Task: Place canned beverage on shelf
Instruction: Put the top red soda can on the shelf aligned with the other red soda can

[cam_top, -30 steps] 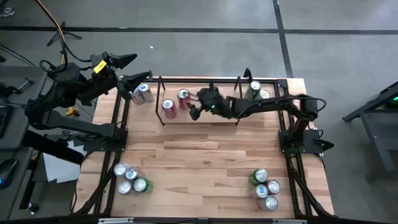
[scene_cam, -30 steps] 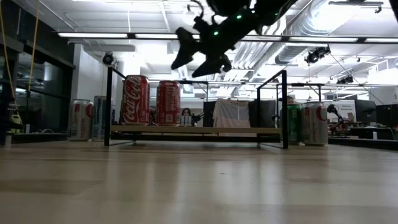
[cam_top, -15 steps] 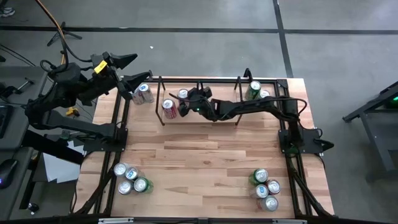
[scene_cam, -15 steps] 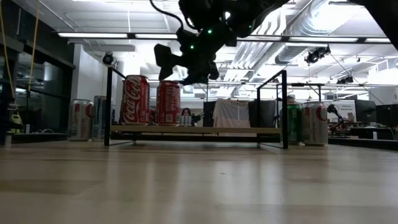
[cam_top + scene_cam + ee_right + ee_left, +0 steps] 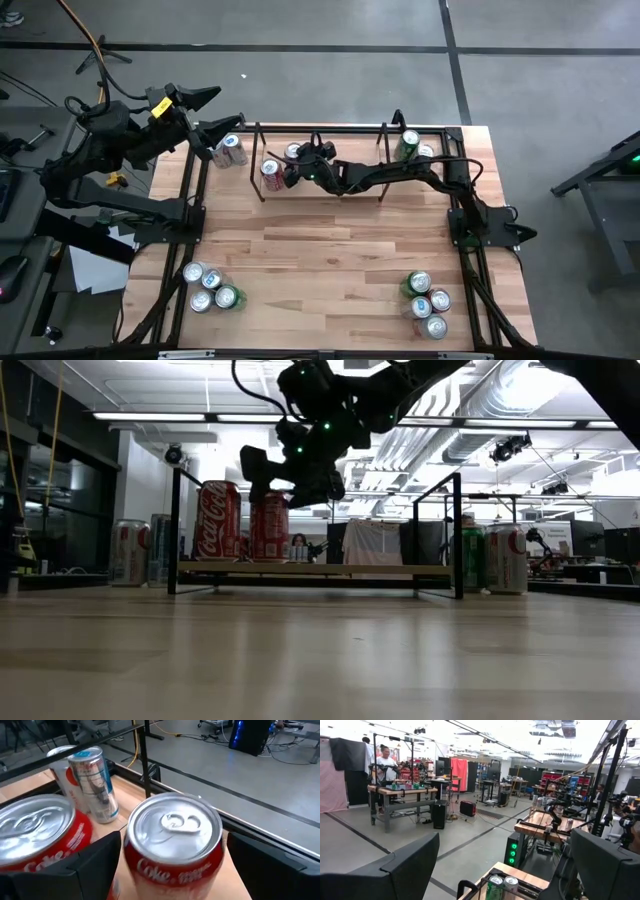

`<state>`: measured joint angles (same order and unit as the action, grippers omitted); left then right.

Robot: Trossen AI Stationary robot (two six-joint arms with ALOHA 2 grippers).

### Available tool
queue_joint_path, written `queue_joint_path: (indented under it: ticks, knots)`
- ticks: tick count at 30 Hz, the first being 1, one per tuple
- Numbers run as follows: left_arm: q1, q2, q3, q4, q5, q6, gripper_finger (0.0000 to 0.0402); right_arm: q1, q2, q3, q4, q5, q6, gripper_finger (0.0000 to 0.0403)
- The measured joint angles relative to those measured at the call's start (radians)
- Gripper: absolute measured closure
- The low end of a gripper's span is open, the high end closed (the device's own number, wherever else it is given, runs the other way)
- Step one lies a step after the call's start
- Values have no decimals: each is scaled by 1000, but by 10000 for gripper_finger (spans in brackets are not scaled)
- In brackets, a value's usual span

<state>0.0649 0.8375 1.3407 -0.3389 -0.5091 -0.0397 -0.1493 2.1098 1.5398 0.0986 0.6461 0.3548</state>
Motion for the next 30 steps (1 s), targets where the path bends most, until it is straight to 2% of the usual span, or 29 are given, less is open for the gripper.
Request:
queue_joint_path:
  ticks: [3, 9, 11, 14, 19, 23, 26, 30]
  knots:
    - [0, 0, 0, 0, 0, 7, 35, -17, 0, 0, 4, -23, -20, 61]
    - [0, 0, 0, 0, 0, 7, 35, -54, 0, 0, 4, -121, -25, 114]
    - [0, 0, 0, 0, 0, 7, 35, -65, -1, 0, 13, -157, -51, 116]
    - [0, 0, 0, 0, 0, 7, 35, -91, -2, 0, 41, -275, -92, 116]
    - [0, 0, 0, 0, 0, 7, 35, -147, -2, 0, 77, -545, -167, 116]
    - [0, 0, 0, 0, 0, 7, 35, -192, -2, 0, 79, -696, -235, 116]
    - [0, 0, 0, 0, 0, 7, 35, -213, -2, -1, 78, -767, -319, 116]
    - [0, 0, 0, 0, 0, 7, 35, -217, -2, -2, 85, -770, -413, 116]
